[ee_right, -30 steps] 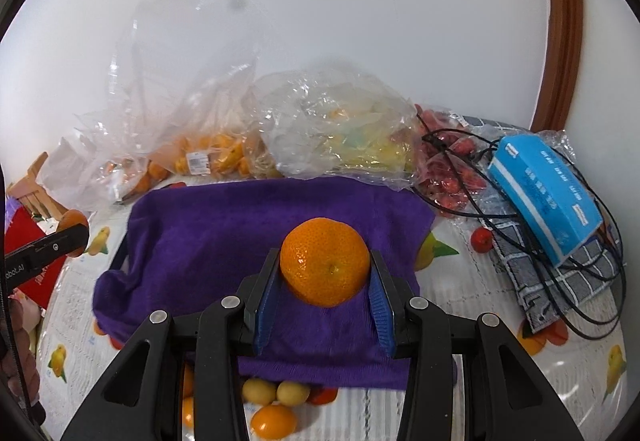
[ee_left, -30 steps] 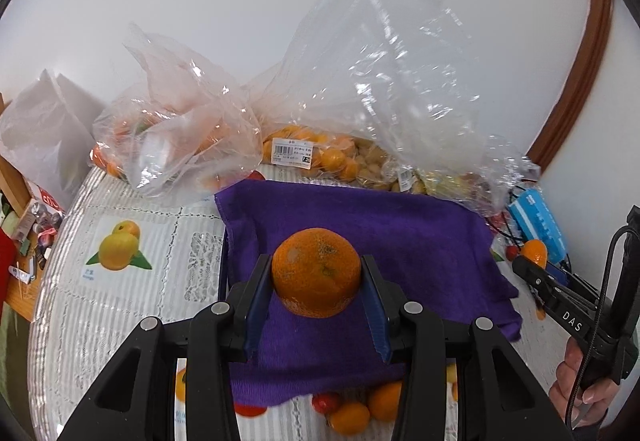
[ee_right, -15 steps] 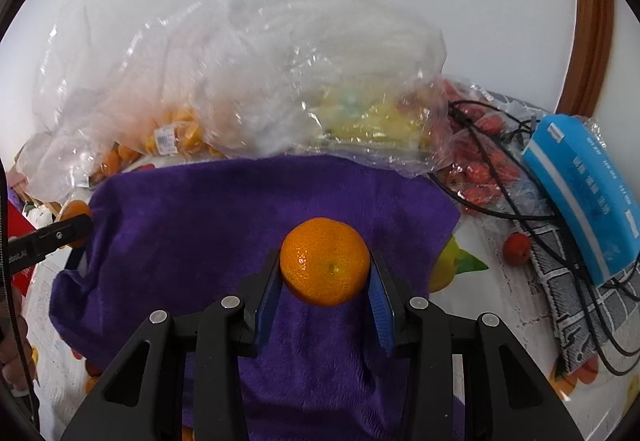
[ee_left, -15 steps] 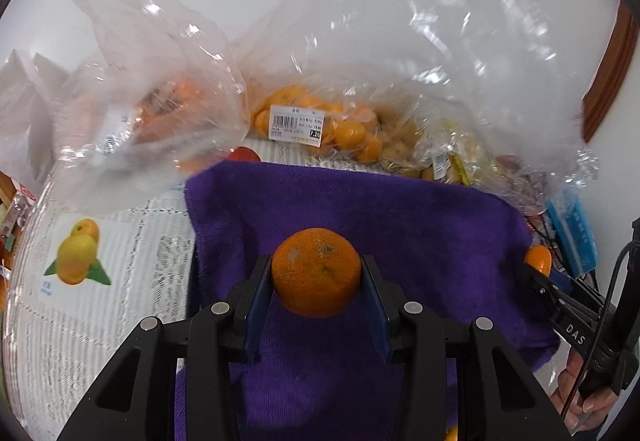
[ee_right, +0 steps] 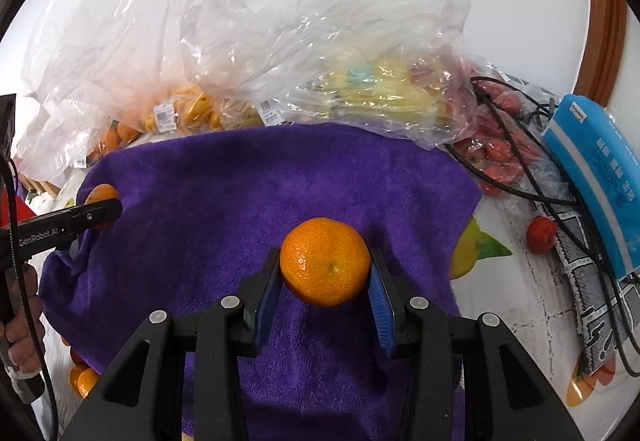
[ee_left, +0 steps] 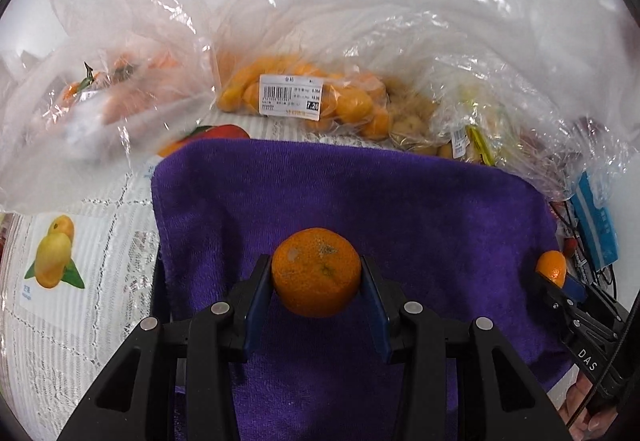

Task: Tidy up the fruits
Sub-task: 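Open both grippers to set the oranges on the purple towel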

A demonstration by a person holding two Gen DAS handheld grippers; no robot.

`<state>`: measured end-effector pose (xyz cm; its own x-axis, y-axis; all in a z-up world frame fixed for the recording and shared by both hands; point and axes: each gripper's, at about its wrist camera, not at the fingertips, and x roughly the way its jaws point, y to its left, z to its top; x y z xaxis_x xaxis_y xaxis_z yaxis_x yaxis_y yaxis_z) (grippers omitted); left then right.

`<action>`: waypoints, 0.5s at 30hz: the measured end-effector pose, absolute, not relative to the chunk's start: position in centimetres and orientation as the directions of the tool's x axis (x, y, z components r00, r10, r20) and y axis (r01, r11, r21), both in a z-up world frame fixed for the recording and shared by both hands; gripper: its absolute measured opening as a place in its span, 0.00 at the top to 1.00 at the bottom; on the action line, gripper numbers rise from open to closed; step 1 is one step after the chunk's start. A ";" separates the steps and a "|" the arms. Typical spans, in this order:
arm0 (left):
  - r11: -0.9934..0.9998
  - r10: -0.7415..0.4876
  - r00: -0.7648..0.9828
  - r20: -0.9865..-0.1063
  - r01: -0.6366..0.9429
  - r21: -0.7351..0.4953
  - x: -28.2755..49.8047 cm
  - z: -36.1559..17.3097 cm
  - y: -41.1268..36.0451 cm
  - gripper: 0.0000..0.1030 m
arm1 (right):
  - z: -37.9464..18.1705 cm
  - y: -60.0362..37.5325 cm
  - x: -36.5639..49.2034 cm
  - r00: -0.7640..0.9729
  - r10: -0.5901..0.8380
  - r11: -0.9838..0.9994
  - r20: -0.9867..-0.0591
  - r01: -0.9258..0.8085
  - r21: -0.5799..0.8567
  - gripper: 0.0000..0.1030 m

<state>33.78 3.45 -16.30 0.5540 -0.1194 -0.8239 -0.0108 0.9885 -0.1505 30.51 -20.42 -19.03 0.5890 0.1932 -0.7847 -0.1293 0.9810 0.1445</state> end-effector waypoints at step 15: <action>0.993 -0.103 0.517 -0.850 -0.001 -0.121 32.7 -14.9 3.8 0.42 | -16.6 -21.0 29.2 0.647 0.158 0.987 -0.746 -0.108 0.115 0.38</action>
